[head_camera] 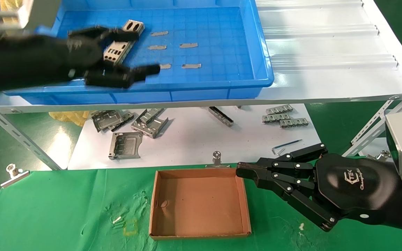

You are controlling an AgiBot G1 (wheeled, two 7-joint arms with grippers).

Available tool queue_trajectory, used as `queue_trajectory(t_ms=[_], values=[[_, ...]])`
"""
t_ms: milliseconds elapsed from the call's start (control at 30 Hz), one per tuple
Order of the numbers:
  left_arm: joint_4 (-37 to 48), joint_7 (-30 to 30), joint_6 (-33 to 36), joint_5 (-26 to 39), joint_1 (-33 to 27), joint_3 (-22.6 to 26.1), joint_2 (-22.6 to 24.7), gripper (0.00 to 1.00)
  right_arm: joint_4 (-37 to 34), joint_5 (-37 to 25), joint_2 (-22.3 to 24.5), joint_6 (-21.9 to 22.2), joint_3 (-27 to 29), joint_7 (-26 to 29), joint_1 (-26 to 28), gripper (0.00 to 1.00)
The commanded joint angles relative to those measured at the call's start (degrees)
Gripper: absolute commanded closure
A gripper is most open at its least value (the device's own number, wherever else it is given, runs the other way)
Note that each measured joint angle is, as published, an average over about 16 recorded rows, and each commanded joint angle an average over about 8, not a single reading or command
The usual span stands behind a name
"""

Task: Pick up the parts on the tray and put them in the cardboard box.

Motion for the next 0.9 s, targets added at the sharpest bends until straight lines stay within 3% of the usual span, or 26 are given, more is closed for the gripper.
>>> queue_trajectory(t_ms=[33,400,833,900], values=[[4.8,-0.7,-0.5,3.3,-4.5,1.8,2.5,0.0,0.0,0.0,0.0,0.0,0.0,0.0,0.0,1.0],[27.2,5.1,-5.4,11.4,-16.2,5.7,10.9,0.0,0.0,0.0,0.0,0.0,0.0,0.0,0.0,1.0],[42.8,7.6,-13.5,15.5,-21.7,7.6,16.2,0.0,0.0,0.0,0.0,0.0,0.0,0.0,0.0,1.0],[44.1,7.6,-14.0,15.4,-21.9,7.6,16.5,0.0,0.0,0.0,0.0,0.0,0.0,0.0,0.0,0.9]])
